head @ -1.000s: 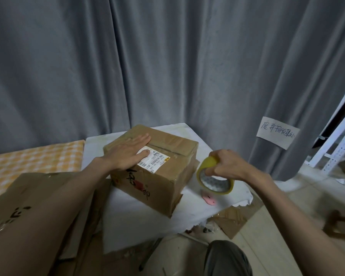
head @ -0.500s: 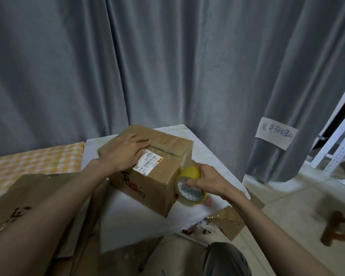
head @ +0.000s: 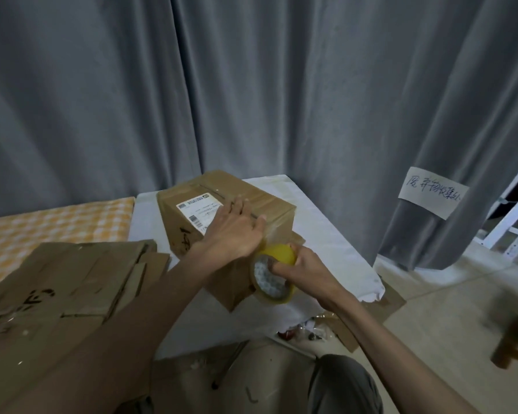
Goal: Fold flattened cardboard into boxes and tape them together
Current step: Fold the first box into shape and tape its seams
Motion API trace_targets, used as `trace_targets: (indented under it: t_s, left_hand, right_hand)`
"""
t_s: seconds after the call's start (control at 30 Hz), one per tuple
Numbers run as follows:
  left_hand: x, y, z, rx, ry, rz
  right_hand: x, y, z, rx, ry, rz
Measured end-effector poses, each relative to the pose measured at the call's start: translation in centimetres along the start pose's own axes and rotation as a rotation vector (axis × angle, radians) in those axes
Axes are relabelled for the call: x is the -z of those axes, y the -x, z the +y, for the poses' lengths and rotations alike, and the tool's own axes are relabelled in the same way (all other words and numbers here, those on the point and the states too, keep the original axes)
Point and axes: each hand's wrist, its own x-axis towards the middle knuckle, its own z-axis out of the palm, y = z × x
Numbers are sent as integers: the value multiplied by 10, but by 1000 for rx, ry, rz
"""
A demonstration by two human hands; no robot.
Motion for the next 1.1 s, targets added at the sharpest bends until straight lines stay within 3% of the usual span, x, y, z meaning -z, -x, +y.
trace_targets:
  t_s: [0.13,0.37,0.77,0.97,1.1]
  left_hand:
    - [7,-4,-24,33,-13,38]
    - [1,6,-57,-27,0,109]
    - [-4,-3,-48,-106,-86,167]
    - [0,16,-44,-240,-150,444]
    - [4,26,-50,-245,-130,440]
  right_hand:
    - [-27,-1,-5,7,-148,-195]
    - [-46,2,2,-68,-396,-327]
    - [-39,10,1,15,-333,-198]
    - [-49,6,6,-28,-277,-232]
    - [-32,-4,9,-122,-303,-263]
